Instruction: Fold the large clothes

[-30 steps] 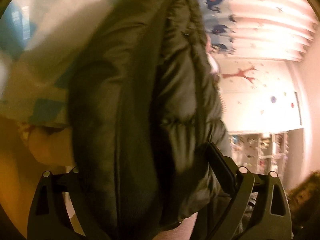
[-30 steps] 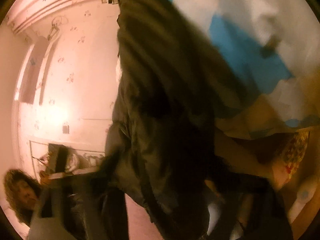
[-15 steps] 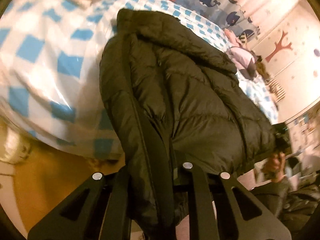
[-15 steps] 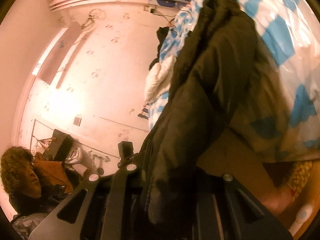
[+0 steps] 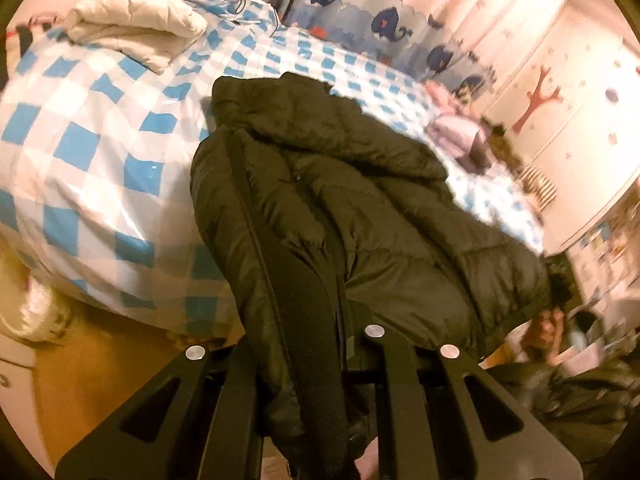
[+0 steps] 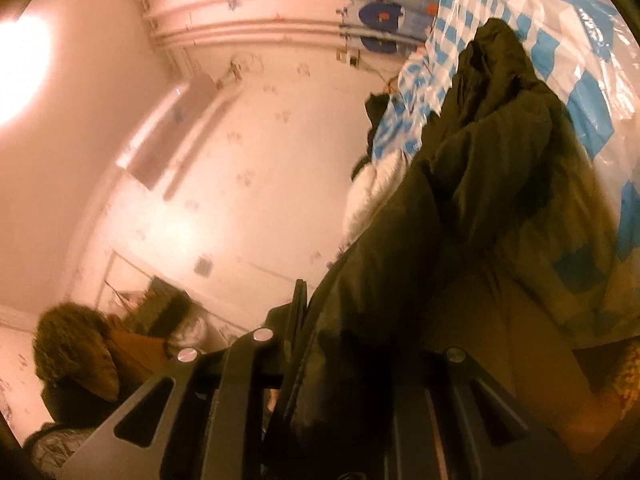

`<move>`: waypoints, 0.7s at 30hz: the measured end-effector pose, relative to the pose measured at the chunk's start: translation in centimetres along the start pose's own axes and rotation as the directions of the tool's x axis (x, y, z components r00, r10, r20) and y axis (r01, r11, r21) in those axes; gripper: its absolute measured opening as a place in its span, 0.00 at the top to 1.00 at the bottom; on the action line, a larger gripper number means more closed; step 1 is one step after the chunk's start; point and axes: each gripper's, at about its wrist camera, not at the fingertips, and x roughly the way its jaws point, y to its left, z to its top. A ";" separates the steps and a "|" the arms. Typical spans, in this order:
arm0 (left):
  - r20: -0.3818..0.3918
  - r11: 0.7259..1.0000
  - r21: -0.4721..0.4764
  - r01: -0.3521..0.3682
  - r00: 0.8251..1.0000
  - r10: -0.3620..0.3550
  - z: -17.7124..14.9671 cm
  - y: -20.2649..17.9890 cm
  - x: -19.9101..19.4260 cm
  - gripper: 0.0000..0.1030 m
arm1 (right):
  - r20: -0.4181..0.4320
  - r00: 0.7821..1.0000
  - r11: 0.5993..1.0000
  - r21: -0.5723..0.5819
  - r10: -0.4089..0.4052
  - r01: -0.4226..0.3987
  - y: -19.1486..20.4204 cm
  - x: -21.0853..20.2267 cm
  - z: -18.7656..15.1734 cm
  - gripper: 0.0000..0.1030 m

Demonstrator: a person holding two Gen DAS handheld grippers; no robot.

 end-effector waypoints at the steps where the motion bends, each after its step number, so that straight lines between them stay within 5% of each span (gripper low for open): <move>1: 0.008 1.000 -0.020 0.023 1.000 -0.022 0.0 0.2 -0.2 0.92 | 0.014 1.000 1.000 0.003 0.010 -0.010 0.0 -0.2 0.2 0.85; 14: 0.156 0.943 -0.221 0.250 0.963 -0.219 3.4 3.5 -0.9 0.92 | 0.108 0.984 0.990 -0.001 0.140 -0.140 0.6 1.1 3.9 0.85; 21: 0.224 0.928 -0.207 0.311 0.938 -0.264 8.4 2.8 -0.4 0.92 | 0.120 0.979 0.987 -0.031 0.163 -0.160 1.2 2.8 8.2 0.85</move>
